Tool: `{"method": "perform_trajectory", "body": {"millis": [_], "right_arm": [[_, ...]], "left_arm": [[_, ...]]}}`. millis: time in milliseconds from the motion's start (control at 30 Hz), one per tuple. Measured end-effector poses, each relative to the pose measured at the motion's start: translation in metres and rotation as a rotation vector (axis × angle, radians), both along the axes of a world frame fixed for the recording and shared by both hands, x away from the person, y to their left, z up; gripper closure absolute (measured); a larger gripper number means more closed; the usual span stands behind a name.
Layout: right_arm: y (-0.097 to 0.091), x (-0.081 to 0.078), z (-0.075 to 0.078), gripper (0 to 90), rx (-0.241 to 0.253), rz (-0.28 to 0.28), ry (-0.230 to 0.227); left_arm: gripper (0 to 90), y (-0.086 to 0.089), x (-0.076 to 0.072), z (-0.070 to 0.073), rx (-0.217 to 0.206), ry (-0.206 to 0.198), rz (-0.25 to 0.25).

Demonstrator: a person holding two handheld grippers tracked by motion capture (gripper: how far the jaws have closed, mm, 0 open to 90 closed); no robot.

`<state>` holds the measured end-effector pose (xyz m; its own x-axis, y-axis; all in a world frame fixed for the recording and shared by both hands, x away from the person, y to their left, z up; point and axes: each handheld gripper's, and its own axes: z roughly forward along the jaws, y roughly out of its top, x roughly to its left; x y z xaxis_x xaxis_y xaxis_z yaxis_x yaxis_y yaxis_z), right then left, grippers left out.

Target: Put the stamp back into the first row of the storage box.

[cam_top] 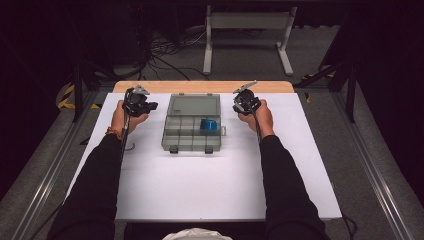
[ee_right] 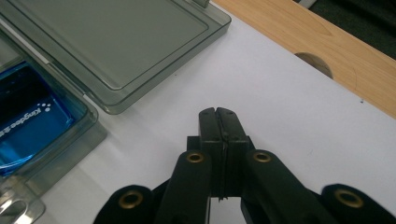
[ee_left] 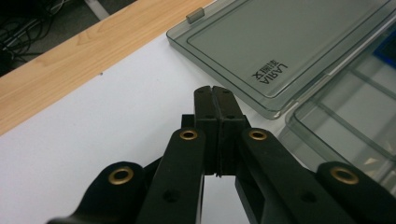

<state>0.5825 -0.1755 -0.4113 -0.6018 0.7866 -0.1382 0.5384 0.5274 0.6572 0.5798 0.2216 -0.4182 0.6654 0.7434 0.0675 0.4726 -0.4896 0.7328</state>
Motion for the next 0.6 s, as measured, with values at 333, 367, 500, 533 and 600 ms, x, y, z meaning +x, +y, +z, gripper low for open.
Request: {"method": "perform_trajectory", "body": {"millis": [333, 367, 500, 533, 600], "right_arm": [[0.012, 0.010, -0.010, 90.0, -0.010, -0.002, 0.036], [0.014, 0.011, -0.011, 90.0, -0.017, 0.002, 0.040], [0.021, 0.014, -0.017, 90.0, -0.027, 0.014, 0.058], [0.023, 0.014, -0.018, 90.0, -0.022, 0.016, 0.063], [0.027, 0.015, -0.022, 90.0, -0.027, 0.021, 0.072]], "left_arm": [[89.9, -0.013, 0.010, -0.013, 0.034, 0.034, 0.007], [90.0, -0.014, 0.011, -0.014, 0.037, 0.037, 0.006], [90.0, -0.018, 0.013, -0.019, 0.044, 0.053, 0.006], [90.0, -0.020, 0.014, -0.021, 0.048, 0.058, 0.001], [89.9, -0.024, 0.015, -0.024, 0.062, 0.056, 0.001]]}}
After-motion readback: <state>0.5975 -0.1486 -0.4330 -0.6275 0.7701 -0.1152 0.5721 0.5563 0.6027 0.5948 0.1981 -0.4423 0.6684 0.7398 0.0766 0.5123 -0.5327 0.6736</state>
